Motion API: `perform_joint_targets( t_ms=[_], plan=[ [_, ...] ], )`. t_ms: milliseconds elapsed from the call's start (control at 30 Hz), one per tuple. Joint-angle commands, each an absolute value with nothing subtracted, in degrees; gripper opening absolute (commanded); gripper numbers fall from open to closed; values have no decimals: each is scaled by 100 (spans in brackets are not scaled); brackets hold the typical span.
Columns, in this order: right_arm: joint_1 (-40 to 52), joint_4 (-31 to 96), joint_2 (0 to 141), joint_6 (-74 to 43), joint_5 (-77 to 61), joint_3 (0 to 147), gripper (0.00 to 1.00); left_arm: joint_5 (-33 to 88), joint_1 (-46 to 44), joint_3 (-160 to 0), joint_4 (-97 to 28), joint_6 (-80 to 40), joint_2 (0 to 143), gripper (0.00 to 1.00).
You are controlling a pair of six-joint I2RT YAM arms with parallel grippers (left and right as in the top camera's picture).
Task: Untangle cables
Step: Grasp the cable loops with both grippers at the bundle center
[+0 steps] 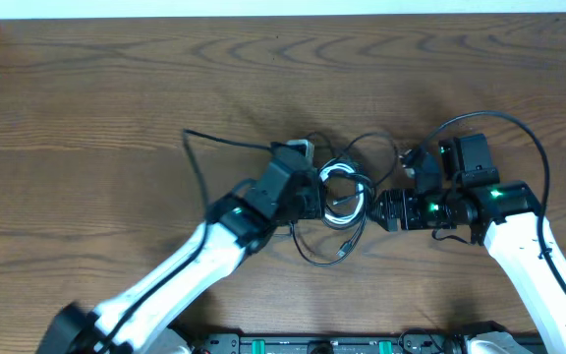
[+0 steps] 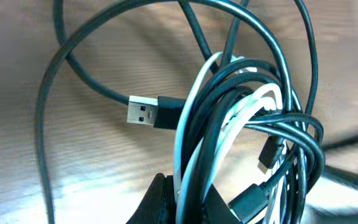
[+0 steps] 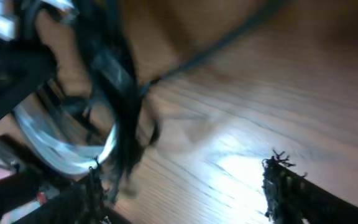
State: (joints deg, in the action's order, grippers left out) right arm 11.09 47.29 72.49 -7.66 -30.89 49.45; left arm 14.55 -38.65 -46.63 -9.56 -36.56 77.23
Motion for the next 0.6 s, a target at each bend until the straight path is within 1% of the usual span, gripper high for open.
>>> perform_joint_targets(
  t_ms=[0, 100, 200, 267, 333, 400, 567],
  plan=[
    [1083, 4606, 7266, -104, -3553, 4991, 80, 2016, -3837, -4716, -1140, -3245, 7317, 8],
    [1085, 4364, 7266, -12, -3564, 4991, 82, 2036, -3837, -4716, -1402, -3092, 7129, 7],
    [1120, 4141, 7266, -12, -3811, 4991, 76, 2032, -3837, -4716, -1612, -3020, 7166, 7],
    [1177, 4040, 7266, -14, -3942, 4991, 70, 2036, -3839, -4716, -1671, -3026, 7238, 7],
    [1267, 4003, 7266, -14, -3940, 4991, 68, 2034, -3837, -4716, -1671, -3026, 7306, 7],
    [1347, 4045, 7266, -14, -3938, 4991, 68, 1975, -3835, -4716, -1664, -3026, 7349, 7],
    [1452, 4589, 7266, -14, -3551, 4991, 78, 1127, -3830, -4716, -1710, -3094, 7371, 8]
  ],
)
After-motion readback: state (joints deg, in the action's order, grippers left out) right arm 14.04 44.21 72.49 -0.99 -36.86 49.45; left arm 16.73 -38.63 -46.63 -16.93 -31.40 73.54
